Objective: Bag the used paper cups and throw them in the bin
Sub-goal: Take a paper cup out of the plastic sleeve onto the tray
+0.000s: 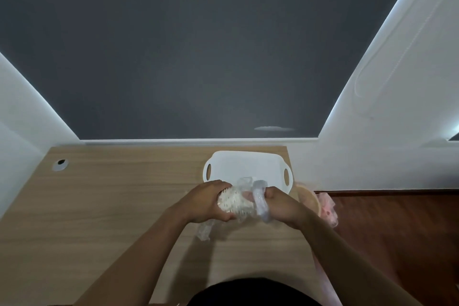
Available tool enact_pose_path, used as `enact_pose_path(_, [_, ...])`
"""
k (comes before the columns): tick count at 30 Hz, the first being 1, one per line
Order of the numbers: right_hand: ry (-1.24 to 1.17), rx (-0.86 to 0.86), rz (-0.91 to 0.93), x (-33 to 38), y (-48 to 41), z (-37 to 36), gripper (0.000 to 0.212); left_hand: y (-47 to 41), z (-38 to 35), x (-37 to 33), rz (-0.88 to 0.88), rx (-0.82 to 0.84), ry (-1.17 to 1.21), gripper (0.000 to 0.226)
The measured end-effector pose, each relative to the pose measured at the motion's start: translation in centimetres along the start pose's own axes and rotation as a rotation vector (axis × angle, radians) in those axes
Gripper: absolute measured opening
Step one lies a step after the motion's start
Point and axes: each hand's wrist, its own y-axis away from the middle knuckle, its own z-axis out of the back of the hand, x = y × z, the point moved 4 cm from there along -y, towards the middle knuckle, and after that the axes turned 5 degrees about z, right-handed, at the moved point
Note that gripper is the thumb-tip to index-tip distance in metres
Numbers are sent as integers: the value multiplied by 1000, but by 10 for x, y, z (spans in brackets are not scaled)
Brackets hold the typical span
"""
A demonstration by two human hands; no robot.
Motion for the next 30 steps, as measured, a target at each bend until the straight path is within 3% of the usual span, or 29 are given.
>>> enact_pose_path(3, [-56,-6,15,1,-2,-2,19,-4,0,-7,-41,-23,-43,60])
enact_pose_path(7, [-104,-21,-23,-15,-10,-1,51,-6,-1,-19,-67,-34,-158,75])
enact_pose_path(11, [-104,-33,-62,-22,-13,3,38,-6,-6,-20,-67,-49,-146,76])
enact_pose_path(15, [-85,-69,-87,-21,-12,7,13,-4,-11,-15,-18,-37,5,58])
enact_pose_path(17, [-42,-94,-47,-19,-14,8,43,-2,-12,-9,34,2,100,52])
enact_pose_path(18, [-32,-95,-59,-21,-14,9,48,-1,-14,-3,71,26,146,51])
enact_pose_path(24, [53,-92,-21,-31,-15,23,13,2,-9,16,156,63,266,54])
enact_pose_path(28, [106,-113,-10,-26,-10,39,26,3,-8,34,196,57,262,55])
enact_pose_path(30, [102,-128,-22,-27,-6,49,16,6,-10,47,223,54,253,58])
